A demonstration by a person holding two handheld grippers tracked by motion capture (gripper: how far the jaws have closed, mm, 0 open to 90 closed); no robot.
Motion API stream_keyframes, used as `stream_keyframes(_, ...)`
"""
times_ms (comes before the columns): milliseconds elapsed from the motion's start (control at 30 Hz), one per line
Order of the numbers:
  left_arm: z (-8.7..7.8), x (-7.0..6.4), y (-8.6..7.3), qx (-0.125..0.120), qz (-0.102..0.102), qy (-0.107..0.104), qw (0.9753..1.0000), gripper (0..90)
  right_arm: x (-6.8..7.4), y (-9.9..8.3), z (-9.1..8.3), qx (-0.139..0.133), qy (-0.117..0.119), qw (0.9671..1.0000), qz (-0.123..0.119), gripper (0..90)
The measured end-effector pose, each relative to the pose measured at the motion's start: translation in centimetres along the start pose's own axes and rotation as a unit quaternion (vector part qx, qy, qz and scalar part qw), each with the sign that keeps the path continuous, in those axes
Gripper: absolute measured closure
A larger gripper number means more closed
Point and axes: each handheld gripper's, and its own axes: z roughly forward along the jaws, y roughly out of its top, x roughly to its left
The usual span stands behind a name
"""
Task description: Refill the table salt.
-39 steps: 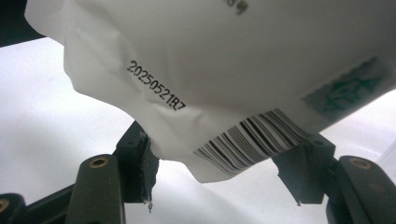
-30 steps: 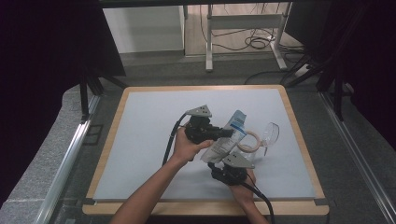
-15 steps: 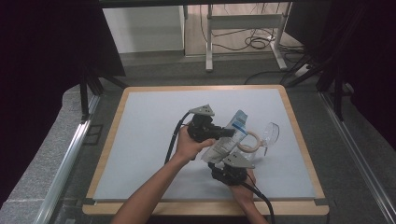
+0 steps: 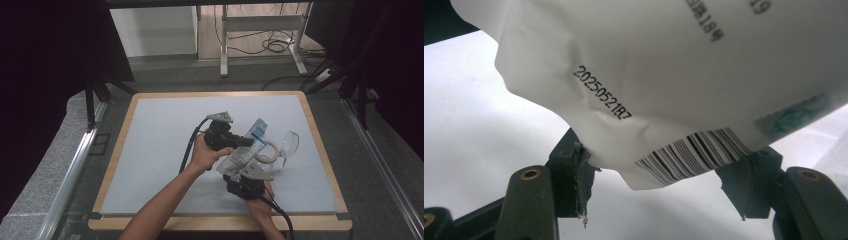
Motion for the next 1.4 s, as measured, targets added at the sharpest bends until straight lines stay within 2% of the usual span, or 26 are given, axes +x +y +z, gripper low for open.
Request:
stream_keyframes(333,0.2,0.1,0.1,0.013,0.004,0.003,0.9999,90.0,0.2,0.0,0.0,0.003,0.001,1.0000,0.004,38.0)
stream_keyframes(800,0.9,0.7,1.3,0.053,0.016,0.005,0.9984,90.0,0.4,0.1,0.5,0.003,-0.015,0.9996,0.022,38.0)
stream_keyframes(1000,0.9,1.1,2.2,0.082,0.025,0.004,0.9963,90.0,0.8,0.4,0.9,-0.001,-0.025,0.9990,0.036,37.9)
stream_keyframes(1167,1.1,1.2,3.1,0.102,0.032,-0.004,0.9942,90.0,1.4,1.0,1.3,-0.009,-0.045,0.9973,0.057,38.0)
stream_keyframes(1267,1.3,1.1,3.5,0.118,0.040,-0.003,0.9922,90.0,1.6,1.2,1.5,-0.012,-0.053,0.9965,0.063,38.0)
stream_keyframes(1400,1.6,1.0,3.8,0.128,0.045,-0.008,0.9908,90.0,1.8,1.2,1.5,-0.016,-0.065,0.9956,0.065,38.0)
